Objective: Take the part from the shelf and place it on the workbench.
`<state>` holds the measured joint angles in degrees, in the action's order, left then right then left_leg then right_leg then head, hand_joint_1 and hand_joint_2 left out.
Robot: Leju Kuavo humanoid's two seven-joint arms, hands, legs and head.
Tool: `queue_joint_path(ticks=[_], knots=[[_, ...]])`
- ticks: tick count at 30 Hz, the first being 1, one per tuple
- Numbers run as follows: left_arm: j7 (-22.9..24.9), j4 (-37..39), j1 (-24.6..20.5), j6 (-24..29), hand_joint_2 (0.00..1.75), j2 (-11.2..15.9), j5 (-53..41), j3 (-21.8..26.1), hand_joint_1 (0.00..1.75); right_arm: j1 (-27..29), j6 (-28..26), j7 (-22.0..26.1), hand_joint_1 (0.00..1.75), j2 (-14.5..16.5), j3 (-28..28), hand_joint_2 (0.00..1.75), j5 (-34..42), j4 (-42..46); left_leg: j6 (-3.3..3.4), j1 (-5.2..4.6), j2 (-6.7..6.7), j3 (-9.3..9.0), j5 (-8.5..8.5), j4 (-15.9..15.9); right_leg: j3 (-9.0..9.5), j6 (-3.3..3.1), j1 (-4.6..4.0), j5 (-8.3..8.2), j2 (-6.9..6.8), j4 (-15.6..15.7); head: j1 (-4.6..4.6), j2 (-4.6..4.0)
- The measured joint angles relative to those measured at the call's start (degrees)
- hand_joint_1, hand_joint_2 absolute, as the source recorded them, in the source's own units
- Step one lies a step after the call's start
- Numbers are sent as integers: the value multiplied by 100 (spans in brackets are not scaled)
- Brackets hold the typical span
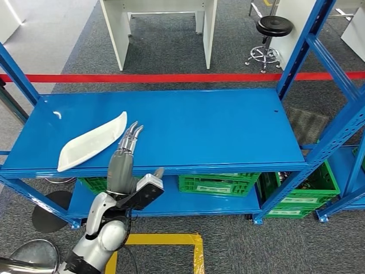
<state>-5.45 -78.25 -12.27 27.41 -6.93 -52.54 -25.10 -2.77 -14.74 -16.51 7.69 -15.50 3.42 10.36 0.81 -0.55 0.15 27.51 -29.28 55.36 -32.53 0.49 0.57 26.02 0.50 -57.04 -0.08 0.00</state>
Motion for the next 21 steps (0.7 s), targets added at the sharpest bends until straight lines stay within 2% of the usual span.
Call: queue_joint_path(ticks=[7,11,16,21], knots=[[387,298,-264,-882,175,188,12,70,0,-12,59,12,0,-1,-21,0,-163,0,1,-1,0,2,1,3,-1,-1,0,-4,-1,0,1,0],[584,529,-467,-912,175,218,-275,89,0,-17,78,-3,0,-1,-40,0,-202,0,3,-1,0,6,2,5,-3,-1,0,-8,2,0,1,0],[1354,1240,-919,-738,175,259,-1540,90,0,-33,131,-71,0,-2,-176,0,-483,0,3,-1,0,9,7,6,-7,-4,0,-12,0,0,1,0],[1316,2036,-1295,-734,175,267,-1528,241,0,-39,175,-61,0,-2,-320,0,-579,0,-1,0,0,10,14,6,-10,-6,0,-16,2,-1,-1,0]])
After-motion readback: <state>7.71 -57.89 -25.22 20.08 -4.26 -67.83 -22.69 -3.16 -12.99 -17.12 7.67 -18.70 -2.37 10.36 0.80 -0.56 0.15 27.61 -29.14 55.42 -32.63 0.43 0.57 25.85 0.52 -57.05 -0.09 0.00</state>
